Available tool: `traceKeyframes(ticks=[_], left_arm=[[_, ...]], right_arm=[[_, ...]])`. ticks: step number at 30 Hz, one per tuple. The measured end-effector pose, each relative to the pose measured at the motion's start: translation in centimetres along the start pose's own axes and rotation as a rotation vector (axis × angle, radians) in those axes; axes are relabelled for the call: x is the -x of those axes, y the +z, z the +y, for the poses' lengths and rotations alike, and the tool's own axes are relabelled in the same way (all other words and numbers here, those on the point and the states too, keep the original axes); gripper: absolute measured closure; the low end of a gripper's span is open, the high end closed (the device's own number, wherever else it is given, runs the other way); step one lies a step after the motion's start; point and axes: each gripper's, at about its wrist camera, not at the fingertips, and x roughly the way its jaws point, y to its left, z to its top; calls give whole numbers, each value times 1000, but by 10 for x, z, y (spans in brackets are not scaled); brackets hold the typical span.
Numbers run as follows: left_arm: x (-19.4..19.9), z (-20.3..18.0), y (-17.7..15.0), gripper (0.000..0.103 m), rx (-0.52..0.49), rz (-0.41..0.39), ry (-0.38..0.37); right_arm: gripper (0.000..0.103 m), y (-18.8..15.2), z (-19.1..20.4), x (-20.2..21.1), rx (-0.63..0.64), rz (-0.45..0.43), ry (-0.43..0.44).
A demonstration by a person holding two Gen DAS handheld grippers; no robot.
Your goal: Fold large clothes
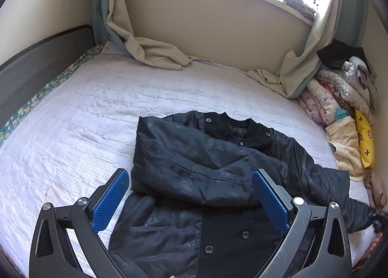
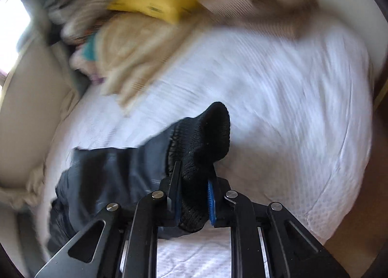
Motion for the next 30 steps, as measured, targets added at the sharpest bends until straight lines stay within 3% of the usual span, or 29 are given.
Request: traceKeyframes(ticks=[4, 8, 16, 19, 23, 30], left_arm=[[4, 5, 3, 1, 16, -9, -1], [4, 5, 3, 1, 13, -8, -3], [3, 10, 5, 1, 41, 6, -33], [1, 15, 7, 1, 67, 14, -47], [-1, 21, 9, 1, 98, 28, -53], [-19, 35, 6, 1, 133, 92, -39]], right_arm=[[90, -13, 85, 50, 240, -137, 76], [90, -49, 173, 85, 462, -209, 190], [90, -138, 294, 111, 740, -184, 426], [90, -174, 329, 105, 823, -113, 517], [90, -229, 364, 81, 924, 17, 572], [87, -304, 401, 8, 1032, 239, 514]])
